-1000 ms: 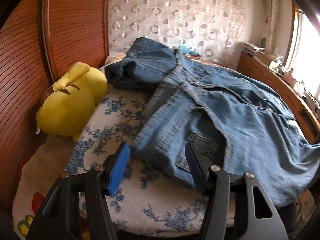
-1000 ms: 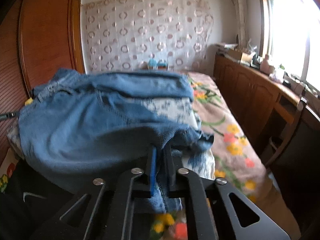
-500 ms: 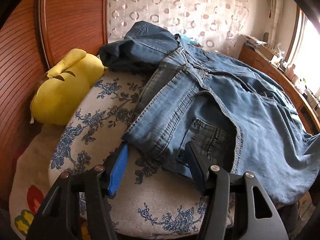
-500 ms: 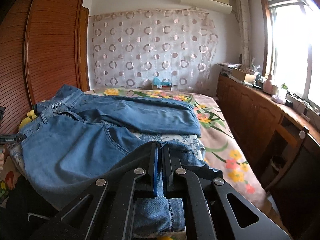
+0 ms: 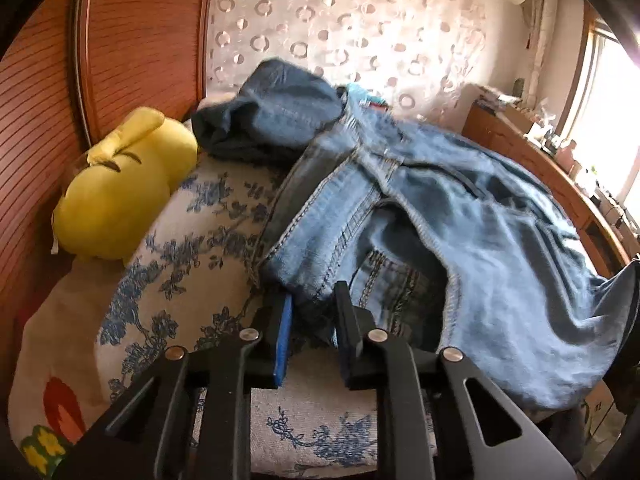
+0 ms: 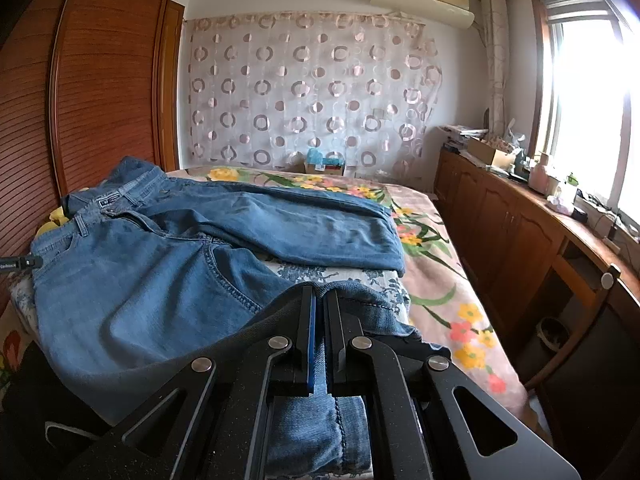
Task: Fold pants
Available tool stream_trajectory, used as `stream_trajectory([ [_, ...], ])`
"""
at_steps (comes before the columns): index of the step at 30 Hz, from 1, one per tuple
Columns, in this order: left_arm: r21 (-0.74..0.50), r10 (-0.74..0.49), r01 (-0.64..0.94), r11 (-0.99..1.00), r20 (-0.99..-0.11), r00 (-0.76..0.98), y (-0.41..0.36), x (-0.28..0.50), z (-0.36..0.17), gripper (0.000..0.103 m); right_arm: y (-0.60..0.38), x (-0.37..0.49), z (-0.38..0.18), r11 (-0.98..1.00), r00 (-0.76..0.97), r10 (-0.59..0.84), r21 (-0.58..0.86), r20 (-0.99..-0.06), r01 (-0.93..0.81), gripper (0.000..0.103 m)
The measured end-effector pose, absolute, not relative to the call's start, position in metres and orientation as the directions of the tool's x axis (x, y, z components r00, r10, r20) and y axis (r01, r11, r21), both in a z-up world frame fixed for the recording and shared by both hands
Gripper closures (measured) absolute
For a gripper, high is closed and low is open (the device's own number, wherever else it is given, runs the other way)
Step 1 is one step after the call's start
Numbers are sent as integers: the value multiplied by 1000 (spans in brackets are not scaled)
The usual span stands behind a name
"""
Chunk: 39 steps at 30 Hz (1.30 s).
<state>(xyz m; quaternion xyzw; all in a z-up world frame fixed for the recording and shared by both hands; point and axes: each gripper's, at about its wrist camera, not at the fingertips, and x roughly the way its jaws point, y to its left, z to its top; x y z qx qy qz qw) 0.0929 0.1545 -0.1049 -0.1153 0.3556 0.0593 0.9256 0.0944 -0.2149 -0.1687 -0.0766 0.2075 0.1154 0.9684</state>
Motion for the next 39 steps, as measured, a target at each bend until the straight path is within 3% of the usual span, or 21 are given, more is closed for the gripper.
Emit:
stream_trajectory([
  [12,-173,-3,-108,979,-541,841,140,99,-28,84,-218,119,-127,961,920,165,-151,-355,-230,100],
  [24,-148,9,-96,984,-499,866,134,138,6,84,-215,183,-131,969,921,150,-130,-359,-208,100],
  [30,-121,23,-99,988,-513,858,129,166,3,84,-202,224,-138,965,904,167,-122,-395,-232,100],
  [37,-111,4,-77,991,-543,840,121,185,-15,84,-178,269,-158,938,817,268,-55,-510,-342,100],
  [39,-115,-8,-66,991,-549,836,120,186,-19,84,-177,273,-157,938,811,268,-52,-520,-343,84],
])
